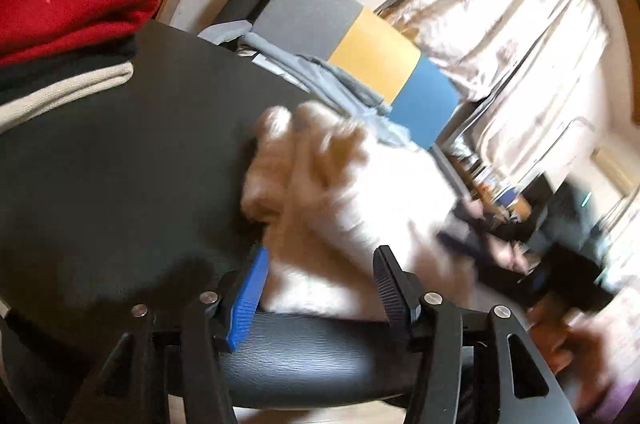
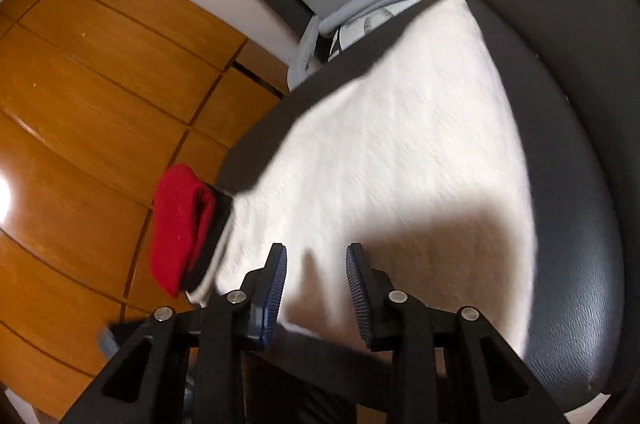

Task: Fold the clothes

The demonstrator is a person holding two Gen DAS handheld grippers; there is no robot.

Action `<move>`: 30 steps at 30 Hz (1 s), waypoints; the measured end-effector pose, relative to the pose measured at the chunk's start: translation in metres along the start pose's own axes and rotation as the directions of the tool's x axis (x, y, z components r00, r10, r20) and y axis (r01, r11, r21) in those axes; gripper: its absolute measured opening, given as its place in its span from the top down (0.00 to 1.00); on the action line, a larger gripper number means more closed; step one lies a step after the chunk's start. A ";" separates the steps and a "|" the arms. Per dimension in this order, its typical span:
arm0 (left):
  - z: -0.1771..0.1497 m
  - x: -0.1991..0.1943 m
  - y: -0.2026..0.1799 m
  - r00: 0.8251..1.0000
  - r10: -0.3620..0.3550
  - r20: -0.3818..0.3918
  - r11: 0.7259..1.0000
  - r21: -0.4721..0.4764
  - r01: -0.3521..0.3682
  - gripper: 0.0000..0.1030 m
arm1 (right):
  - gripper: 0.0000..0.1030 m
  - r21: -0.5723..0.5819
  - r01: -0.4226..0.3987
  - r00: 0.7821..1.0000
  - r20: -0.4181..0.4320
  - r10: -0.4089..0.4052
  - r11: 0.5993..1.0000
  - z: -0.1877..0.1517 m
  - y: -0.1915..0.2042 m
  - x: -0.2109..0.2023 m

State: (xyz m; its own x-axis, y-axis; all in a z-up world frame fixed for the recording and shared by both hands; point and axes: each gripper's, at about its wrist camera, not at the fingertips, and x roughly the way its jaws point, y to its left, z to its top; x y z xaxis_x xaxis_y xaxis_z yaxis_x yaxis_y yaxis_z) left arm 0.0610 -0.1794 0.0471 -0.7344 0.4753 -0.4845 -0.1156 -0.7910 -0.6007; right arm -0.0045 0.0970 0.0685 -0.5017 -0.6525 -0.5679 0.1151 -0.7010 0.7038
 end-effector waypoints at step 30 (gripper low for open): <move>-0.024 0.038 -0.019 0.977 0.050 -0.209 0.996 -0.063 -0.064 0.87 | 0.82 -0.089 0.272 0.961 0.079 -0.266 0.958 -0.028 -0.063 -0.007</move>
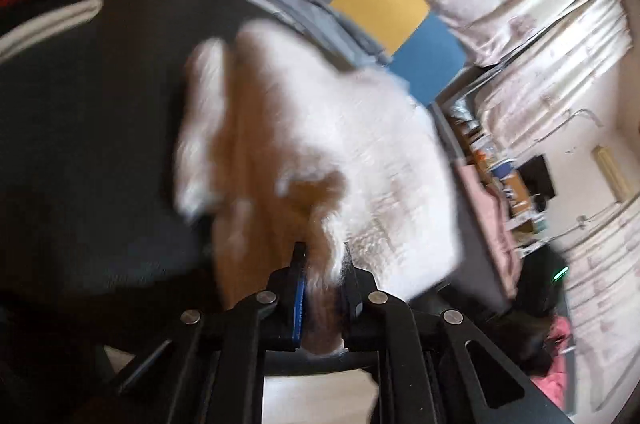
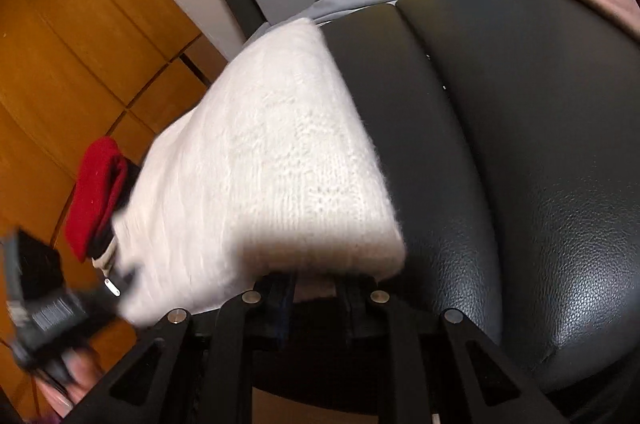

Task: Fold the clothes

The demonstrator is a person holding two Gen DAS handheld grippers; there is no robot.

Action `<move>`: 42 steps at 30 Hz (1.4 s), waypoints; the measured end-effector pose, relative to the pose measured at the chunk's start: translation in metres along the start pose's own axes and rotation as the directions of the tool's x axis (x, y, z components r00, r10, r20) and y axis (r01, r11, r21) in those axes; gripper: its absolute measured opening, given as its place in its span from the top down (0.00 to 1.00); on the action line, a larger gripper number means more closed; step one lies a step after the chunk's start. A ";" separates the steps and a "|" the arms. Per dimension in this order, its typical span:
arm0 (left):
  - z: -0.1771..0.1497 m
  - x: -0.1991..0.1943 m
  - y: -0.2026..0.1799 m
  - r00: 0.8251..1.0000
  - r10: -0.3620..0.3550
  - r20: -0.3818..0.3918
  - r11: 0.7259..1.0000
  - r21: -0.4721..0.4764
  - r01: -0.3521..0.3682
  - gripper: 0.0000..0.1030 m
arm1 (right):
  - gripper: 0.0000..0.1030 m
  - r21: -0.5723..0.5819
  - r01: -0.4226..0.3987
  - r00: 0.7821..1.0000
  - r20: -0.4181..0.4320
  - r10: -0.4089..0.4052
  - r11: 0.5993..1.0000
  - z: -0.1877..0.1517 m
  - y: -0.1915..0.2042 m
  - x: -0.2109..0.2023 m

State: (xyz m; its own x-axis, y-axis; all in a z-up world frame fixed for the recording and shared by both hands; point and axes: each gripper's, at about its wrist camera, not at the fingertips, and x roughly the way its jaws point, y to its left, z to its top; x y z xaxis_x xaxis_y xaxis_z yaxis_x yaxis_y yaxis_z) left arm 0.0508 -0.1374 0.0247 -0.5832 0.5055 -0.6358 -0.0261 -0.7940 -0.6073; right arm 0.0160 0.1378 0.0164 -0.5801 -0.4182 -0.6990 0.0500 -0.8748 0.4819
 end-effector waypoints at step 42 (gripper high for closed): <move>0.043 -0.019 -0.024 0.965 0.120 0.231 0.970 0.181 -0.164 0.79 | 0.70 -0.515 0.082 0.997 0.044 -0.069 0.853 0.025 0.101 0.060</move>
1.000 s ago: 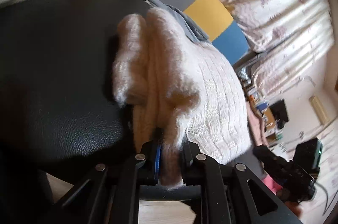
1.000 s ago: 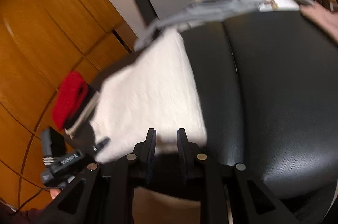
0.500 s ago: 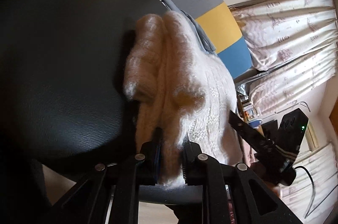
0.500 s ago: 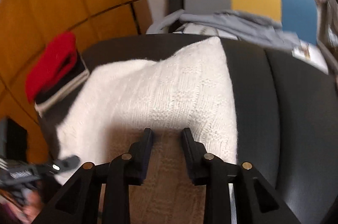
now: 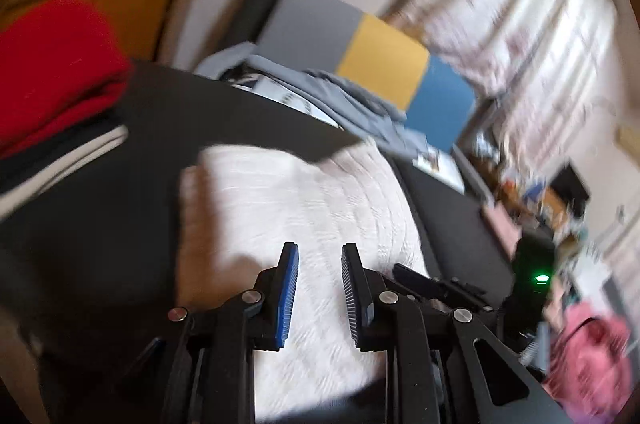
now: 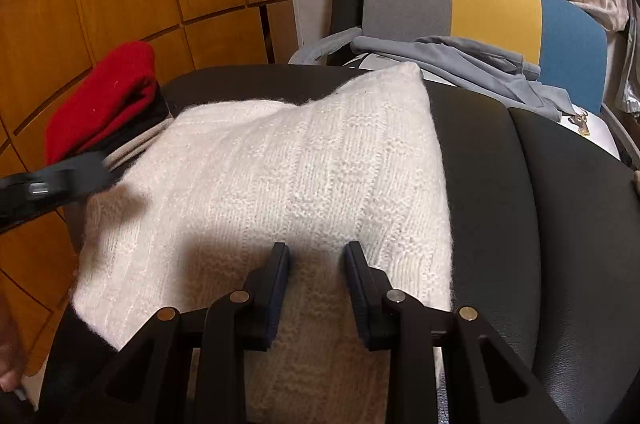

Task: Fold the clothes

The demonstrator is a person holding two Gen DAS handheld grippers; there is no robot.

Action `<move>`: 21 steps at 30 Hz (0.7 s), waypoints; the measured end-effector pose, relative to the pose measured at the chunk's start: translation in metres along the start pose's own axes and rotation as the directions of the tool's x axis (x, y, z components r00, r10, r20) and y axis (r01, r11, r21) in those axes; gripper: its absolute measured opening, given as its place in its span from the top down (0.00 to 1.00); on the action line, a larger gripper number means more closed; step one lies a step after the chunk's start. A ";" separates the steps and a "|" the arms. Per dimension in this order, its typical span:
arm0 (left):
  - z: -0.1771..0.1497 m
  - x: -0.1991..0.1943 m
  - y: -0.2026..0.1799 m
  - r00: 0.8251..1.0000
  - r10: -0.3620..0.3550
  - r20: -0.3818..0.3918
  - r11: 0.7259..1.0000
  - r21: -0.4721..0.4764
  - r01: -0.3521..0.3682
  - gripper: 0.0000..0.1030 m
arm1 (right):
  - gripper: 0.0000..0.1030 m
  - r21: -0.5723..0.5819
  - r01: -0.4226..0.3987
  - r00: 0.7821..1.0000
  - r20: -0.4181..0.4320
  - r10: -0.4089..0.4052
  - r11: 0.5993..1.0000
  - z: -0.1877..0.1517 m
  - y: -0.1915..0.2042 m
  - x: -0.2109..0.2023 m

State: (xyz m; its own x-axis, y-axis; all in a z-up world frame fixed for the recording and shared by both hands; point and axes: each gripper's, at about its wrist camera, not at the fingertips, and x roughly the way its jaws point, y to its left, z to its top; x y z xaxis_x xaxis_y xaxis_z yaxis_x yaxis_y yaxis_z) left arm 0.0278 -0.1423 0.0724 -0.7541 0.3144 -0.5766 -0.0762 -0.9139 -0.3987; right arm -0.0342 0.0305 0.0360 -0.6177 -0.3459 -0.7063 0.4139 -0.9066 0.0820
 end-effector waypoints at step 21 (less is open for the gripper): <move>0.006 0.052 0.094 0.978 0.182 -0.106 0.983 0.041 -0.178 0.93 | 0.68 -0.151 -0.127 0.987 -0.117 0.110 0.980 0.057 0.035 0.055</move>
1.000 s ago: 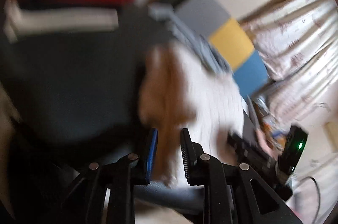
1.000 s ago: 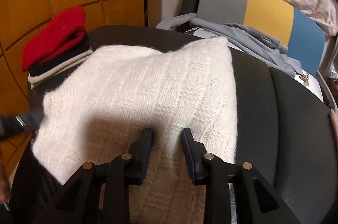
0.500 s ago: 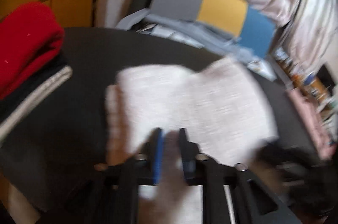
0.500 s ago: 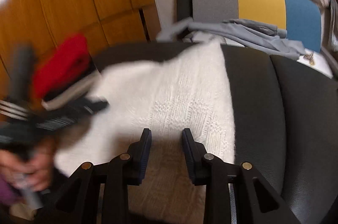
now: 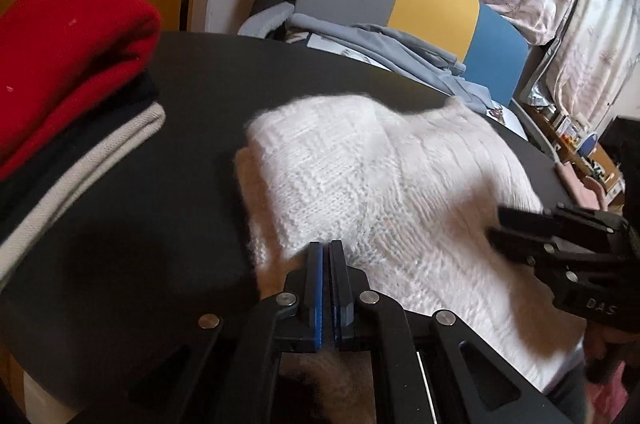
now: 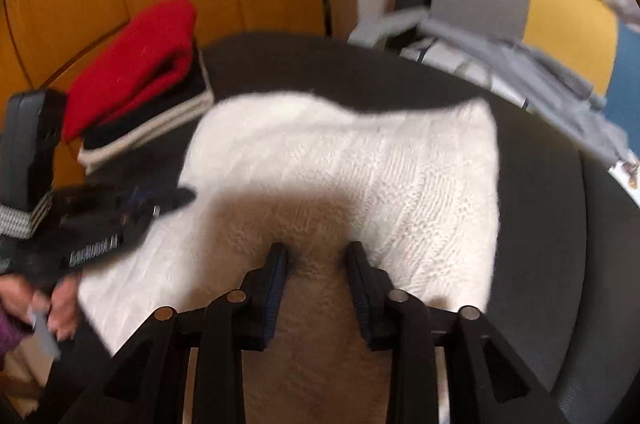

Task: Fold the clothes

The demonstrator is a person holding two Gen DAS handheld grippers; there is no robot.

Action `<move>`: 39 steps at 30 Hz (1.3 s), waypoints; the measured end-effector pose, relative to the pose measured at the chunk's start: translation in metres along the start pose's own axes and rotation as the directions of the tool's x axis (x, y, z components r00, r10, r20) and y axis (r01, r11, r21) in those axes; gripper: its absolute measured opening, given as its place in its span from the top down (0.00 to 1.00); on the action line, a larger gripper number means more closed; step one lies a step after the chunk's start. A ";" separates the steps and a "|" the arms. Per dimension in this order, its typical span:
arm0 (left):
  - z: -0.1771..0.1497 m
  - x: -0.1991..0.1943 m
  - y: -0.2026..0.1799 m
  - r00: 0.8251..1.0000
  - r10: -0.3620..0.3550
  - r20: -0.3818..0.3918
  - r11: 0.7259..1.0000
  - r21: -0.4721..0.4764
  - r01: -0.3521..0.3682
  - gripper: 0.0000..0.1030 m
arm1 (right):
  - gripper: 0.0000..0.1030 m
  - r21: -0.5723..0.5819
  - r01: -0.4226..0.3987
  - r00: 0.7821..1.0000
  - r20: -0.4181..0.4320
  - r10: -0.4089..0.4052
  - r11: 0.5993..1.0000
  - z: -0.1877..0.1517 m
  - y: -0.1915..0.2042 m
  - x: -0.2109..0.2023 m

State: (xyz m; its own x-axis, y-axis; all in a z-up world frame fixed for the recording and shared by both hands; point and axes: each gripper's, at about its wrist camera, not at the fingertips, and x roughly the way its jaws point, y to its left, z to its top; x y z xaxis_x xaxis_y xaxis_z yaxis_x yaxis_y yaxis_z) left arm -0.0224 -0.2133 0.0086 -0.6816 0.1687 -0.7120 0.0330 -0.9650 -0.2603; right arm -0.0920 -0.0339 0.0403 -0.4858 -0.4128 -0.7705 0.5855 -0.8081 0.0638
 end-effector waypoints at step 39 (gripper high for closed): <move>0.006 0.016 0.053 0.964 -0.163 -0.209 0.966 -0.235 0.112 0.12 | 0.26 0.686 -0.360 0.894 0.060 0.445 0.632 -0.040 -0.137 0.008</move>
State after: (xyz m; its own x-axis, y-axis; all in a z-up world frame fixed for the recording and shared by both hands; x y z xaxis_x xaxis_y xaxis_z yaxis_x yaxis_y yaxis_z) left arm -0.0357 -0.2628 -0.0122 -0.5097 0.3619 -0.7805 0.1270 -0.8656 -0.4844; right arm -0.1505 0.0897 0.0000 -0.2125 -0.7534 -0.6223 0.1004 -0.6503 0.7530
